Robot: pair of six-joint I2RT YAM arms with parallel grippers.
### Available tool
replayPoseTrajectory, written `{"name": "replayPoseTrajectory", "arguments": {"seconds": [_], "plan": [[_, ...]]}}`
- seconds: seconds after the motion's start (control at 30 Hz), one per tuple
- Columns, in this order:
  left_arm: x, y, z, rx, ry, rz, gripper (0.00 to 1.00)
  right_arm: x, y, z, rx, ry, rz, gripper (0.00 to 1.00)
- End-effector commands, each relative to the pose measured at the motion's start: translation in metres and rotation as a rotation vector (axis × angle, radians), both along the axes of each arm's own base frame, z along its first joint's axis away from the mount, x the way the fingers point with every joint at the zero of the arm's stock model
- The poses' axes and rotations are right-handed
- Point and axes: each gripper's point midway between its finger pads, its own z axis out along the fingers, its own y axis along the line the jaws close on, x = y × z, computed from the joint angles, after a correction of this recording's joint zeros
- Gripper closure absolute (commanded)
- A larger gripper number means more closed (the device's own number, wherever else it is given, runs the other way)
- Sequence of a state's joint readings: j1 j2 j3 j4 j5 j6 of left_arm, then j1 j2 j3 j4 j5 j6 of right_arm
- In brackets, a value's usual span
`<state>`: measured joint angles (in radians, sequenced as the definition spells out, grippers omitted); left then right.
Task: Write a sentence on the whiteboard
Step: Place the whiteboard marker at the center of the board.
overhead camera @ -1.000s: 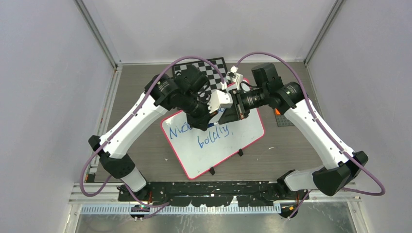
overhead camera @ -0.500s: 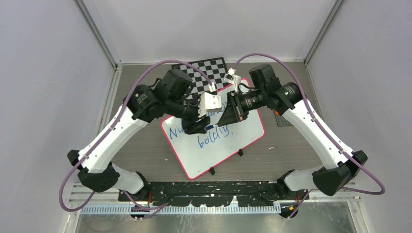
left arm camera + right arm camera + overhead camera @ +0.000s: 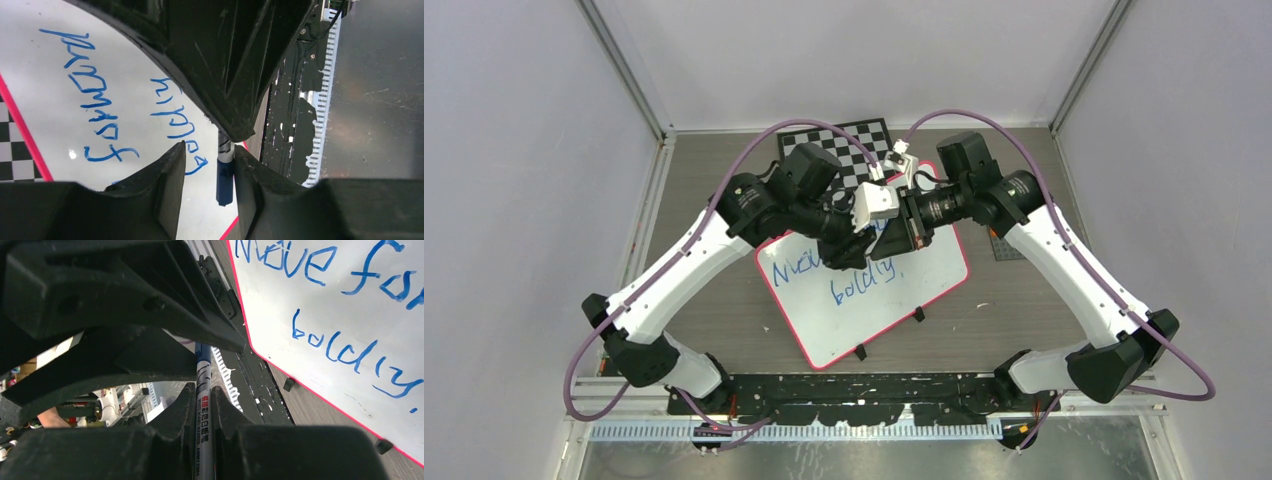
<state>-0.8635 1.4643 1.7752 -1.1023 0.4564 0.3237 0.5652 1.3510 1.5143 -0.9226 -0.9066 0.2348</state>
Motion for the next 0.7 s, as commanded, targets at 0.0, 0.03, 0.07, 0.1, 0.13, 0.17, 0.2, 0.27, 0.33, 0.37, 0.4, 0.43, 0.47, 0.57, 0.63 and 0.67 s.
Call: {"name": "replayPoseTrajectory", "arguments": {"seconds": [0.0,0.03,0.07,0.1,0.13,0.17,0.2,0.27,0.33,0.37,0.4,0.43,0.47,0.57,0.63,0.67], "plan": [[0.006,-0.017,0.016,-0.082,-0.015,-0.003,0.64,-0.002,0.004,0.01,0.043,-0.014,0.022,1.0],[0.007,-0.016,0.015,-0.077,-0.018,-0.002,0.7,-0.002,0.004,0.011,0.043,-0.015,0.022,1.0],[0.008,-0.015,0.012,-0.068,-0.021,0.003,0.77,-0.002,0.004,0.012,0.045,-0.018,0.023,1.0],[0.008,-0.014,0.011,-0.06,-0.031,0.001,0.84,-0.002,0.004,0.012,0.044,-0.02,0.021,1.0],[0.008,-0.011,0.009,-0.053,-0.036,0.002,0.9,-0.001,0.003,0.012,0.04,-0.023,0.017,1.0],[0.009,-0.009,0.008,-0.048,-0.04,0.008,0.97,0.0,0.003,0.012,0.034,-0.027,0.014,1.0],[0.01,-0.006,0.008,-0.05,-0.038,0.017,1.0,0.001,0.002,0.012,0.025,-0.03,0.008,0.97],[0.01,0.001,0.006,-0.054,-0.025,0.03,1.0,0.008,0.0,0.014,0.014,-0.037,-0.013,0.86],[0.01,0.007,0.005,-0.06,-0.011,0.048,1.0,0.016,-0.004,0.019,0.017,-0.033,-0.036,0.71],[0.012,0.01,0.006,-0.069,-0.004,0.06,1.0,0.02,-0.006,0.023,0.025,-0.03,-0.049,0.64],[0.014,0.013,0.006,-0.075,0.006,0.074,1.0,0.027,-0.01,0.027,0.033,-0.037,-0.074,0.58],[0.017,0.016,0.006,-0.079,0.017,0.093,1.0,0.032,-0.014,0.032,0.039,-0.047,-0.092,0.53],[0.019,0.018,0.006,-0.085,0.032,0.108,1.0,0.038,-0.019,0.037,0.046,-0.061,-0.114,0.47],[0.028,0.026,0.007,-0.098,0.065,0.163,1.0,0.057,-0.036,0.05,0.074,-0.073,-0.187,0.32],[0.039,0.036,0.011,-0.115,0.081,0.22,1.0,0.073,-0.05,0.057,0.093,-0.072,-0.249,0.27],[0.046,0.041,0.014,-0.131,0.089,0.25,1.0,0.081,-0.058,0.06,0.098,-0.074,-0.281,0.26]]}}
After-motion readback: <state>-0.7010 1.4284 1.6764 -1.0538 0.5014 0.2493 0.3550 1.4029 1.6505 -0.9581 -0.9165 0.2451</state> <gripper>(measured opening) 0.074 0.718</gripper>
